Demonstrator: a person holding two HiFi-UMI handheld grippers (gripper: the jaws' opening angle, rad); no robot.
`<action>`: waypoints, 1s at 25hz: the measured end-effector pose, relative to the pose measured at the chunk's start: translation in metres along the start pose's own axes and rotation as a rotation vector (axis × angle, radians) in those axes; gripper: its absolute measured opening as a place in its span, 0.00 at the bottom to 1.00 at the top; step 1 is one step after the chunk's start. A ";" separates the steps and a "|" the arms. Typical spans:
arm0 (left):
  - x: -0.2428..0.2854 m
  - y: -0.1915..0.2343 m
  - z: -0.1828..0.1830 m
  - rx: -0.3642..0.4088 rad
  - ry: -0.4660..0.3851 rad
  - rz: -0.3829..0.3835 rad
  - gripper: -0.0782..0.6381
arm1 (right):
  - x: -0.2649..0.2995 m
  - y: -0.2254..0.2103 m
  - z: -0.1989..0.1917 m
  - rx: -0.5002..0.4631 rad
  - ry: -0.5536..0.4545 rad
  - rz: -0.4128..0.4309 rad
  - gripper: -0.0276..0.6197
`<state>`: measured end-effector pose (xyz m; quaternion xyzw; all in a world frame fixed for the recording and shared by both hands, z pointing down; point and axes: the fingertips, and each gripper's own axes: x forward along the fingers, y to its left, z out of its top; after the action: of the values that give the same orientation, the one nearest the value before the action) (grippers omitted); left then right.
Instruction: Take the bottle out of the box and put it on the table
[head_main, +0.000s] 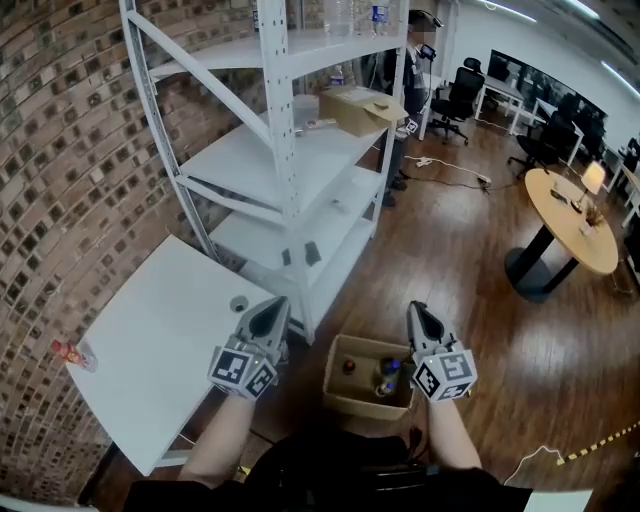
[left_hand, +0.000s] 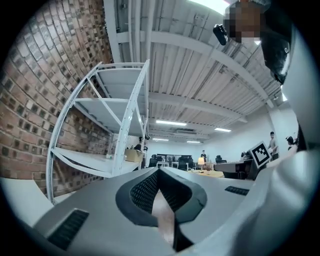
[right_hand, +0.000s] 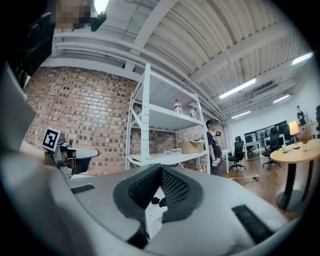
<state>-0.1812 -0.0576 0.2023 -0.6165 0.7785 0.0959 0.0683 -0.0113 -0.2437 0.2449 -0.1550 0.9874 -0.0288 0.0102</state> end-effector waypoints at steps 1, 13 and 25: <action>0.002 -0.001 0.002 -0.004 -0.003 -0.018 0.11 | -0.004 0.000 0.002 -0.002 -0.008 -0.014 0.05; -0.010 0.006 -0.012 -0.089 0.034 -0.178 0.11 | -0.051 0.014 -0.003 0.011 -0.010 -0.244 0.05; -0.012 -0.026 -0.027 -0.127 0.069 -0.341 0.11 | -0.104 0.040 -0.010 -0.018 0.007 -0.388 0.05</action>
<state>-0.1525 -0.0581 0.2294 -0.7456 0.6569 0.1108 0.0177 0.0749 -0.1734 0.2539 -0.3426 0.9392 -0.0222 -0.0003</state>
